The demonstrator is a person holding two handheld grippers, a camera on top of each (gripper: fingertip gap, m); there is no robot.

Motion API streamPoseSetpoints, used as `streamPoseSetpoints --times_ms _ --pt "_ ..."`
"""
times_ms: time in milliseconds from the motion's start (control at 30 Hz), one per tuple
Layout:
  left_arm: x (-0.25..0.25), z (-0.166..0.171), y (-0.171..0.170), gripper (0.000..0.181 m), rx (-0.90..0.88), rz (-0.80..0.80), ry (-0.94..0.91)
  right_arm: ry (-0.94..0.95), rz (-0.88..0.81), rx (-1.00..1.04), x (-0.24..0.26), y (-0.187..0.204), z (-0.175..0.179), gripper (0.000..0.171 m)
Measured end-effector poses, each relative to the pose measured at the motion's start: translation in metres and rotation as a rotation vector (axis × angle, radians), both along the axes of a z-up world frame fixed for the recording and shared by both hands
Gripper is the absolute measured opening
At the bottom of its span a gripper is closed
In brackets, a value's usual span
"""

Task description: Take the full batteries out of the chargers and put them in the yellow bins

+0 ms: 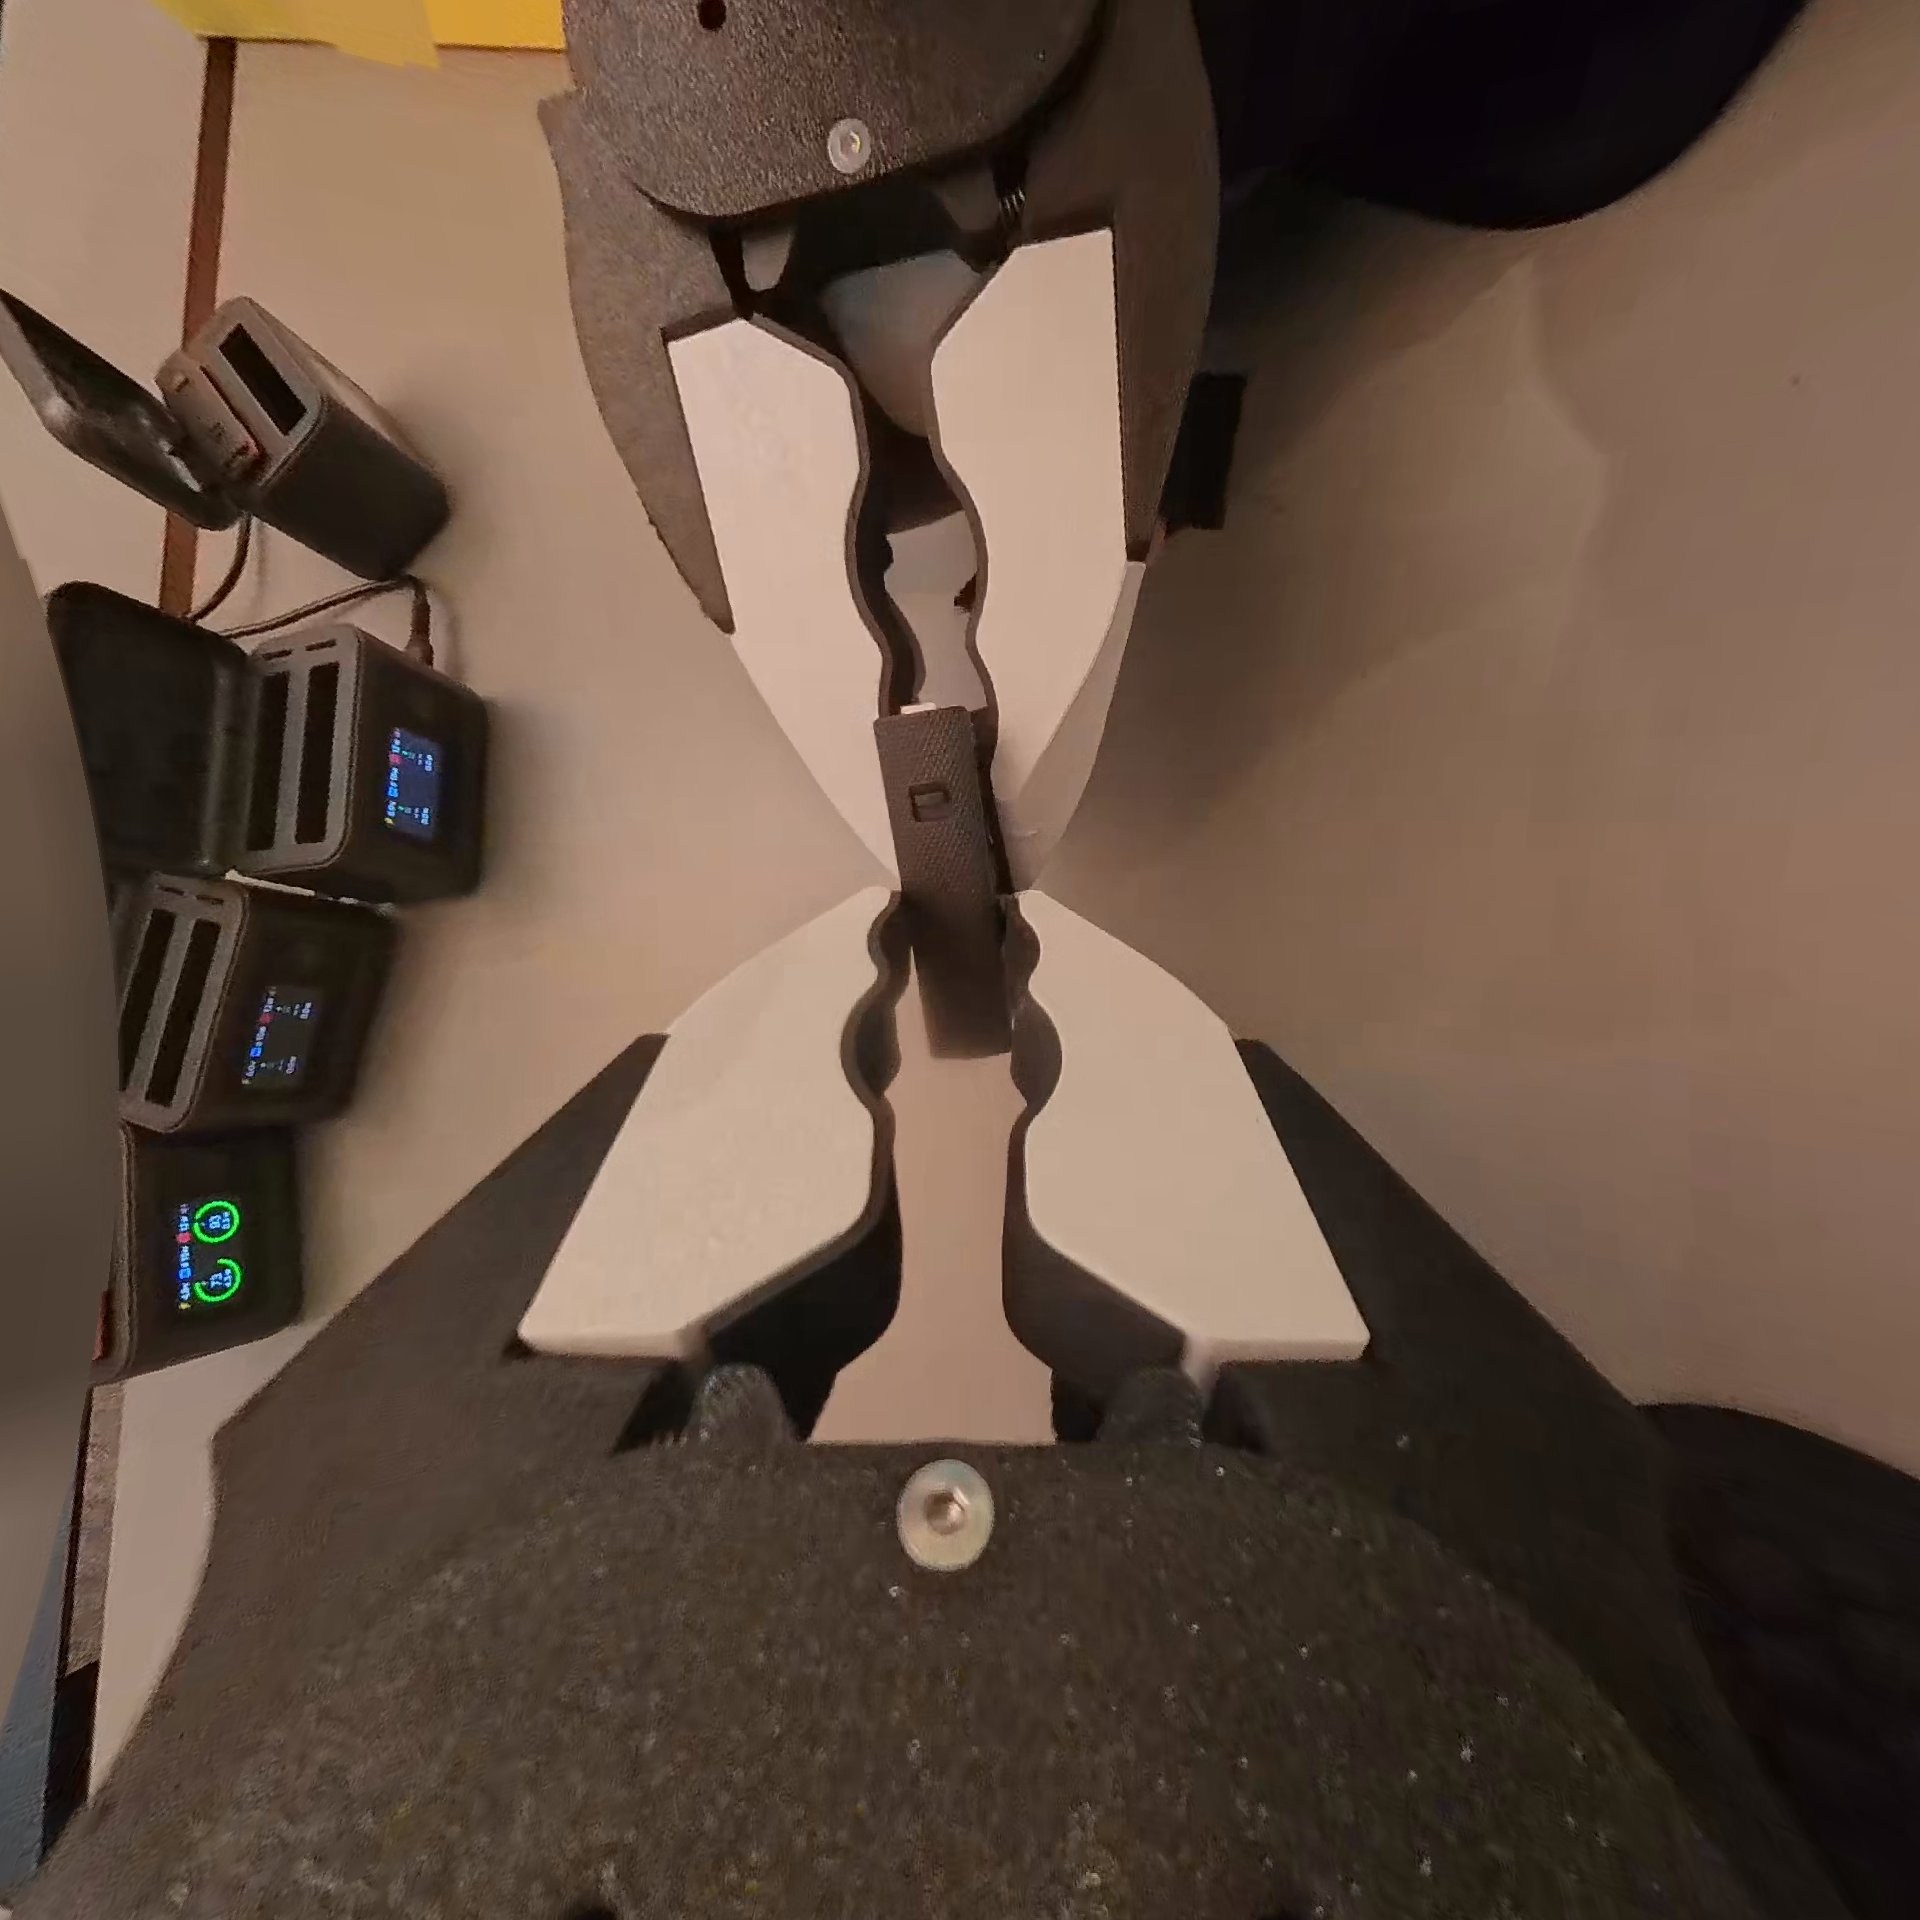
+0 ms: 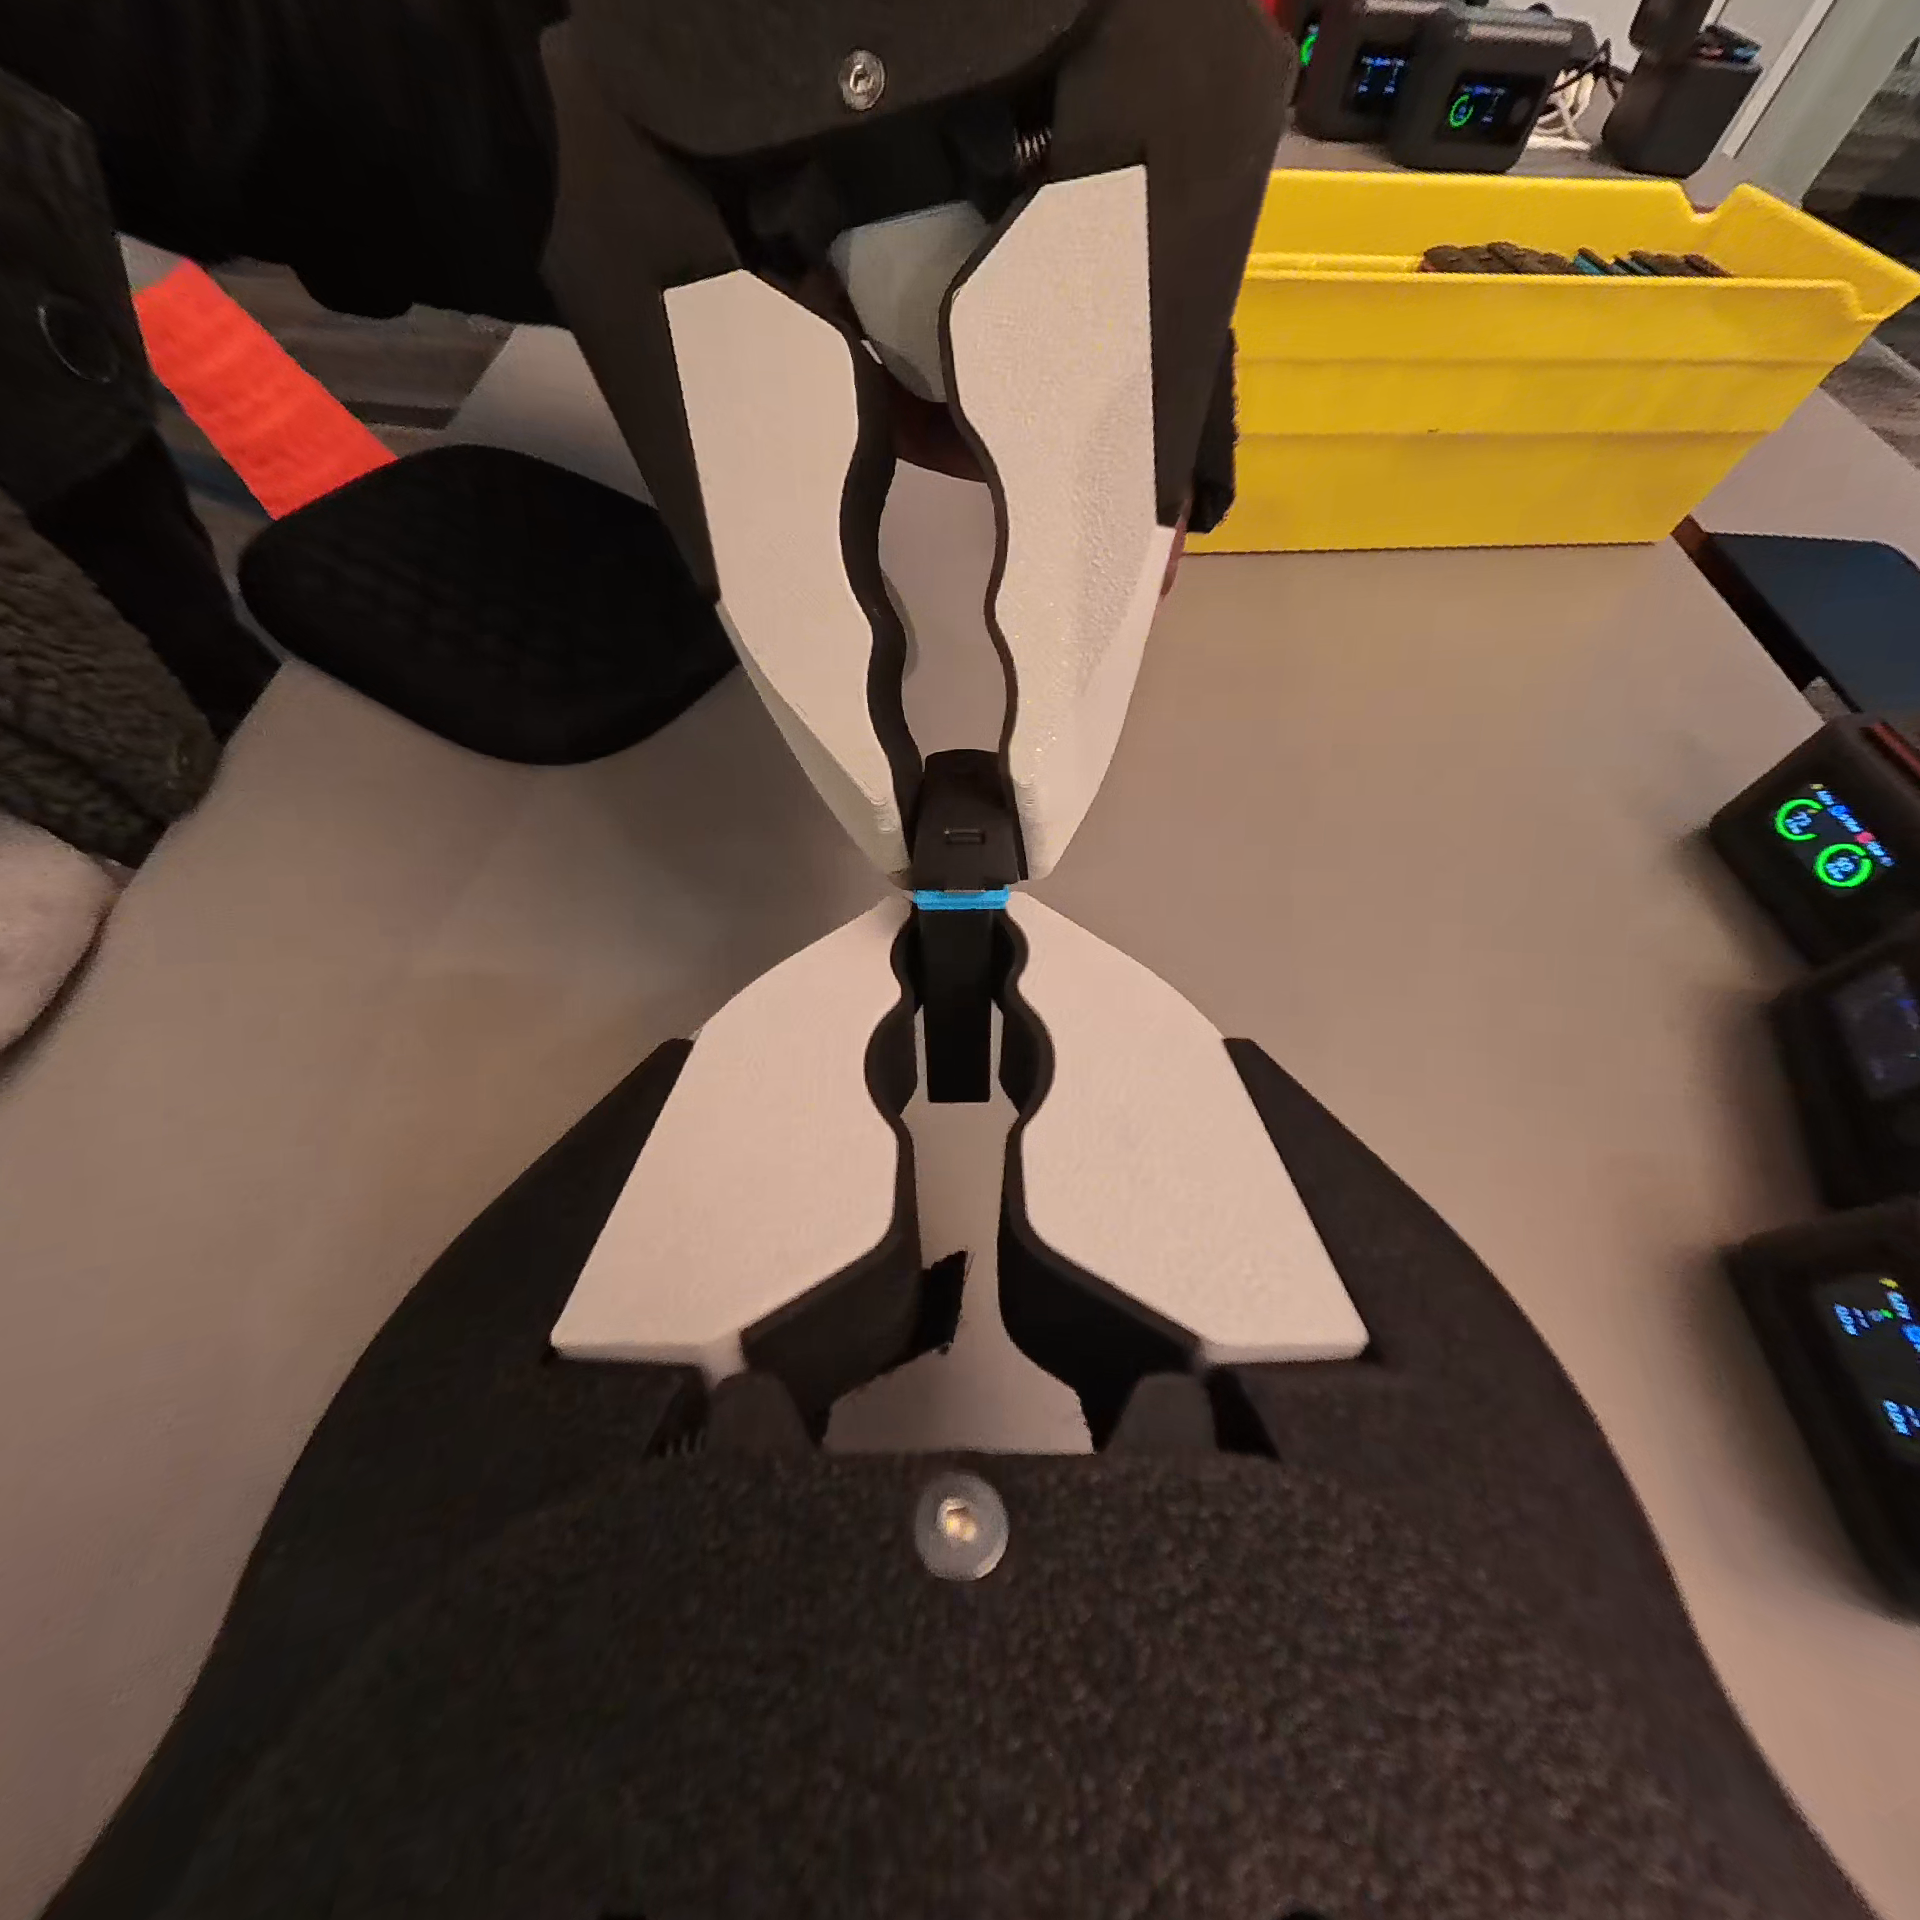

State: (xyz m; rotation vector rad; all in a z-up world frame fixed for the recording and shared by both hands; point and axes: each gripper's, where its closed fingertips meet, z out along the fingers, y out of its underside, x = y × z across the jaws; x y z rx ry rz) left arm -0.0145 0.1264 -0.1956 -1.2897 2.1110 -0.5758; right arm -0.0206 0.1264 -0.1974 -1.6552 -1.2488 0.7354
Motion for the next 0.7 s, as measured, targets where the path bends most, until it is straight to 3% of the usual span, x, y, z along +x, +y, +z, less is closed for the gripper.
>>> streamPoseSetpoints --times_ms 167,467,700 --pt "0.005 0.01 0.022 0.016 0.091 -0.063 0.047 0.011 -0.092 0.019 0.019 0.017 0.009 0.022" --pt "0.056 0.039 0.172 0.015 0.179 -0.022 0.088 0.053 -0.313 -0.032 0.1 0.049 0.01 0.025" --pt "0.088 0.016 0.235 0.016 0.18 -0.039 0.132 -0.006 -0.28 -0.075 0.098 0.047 -0.013 0.025"
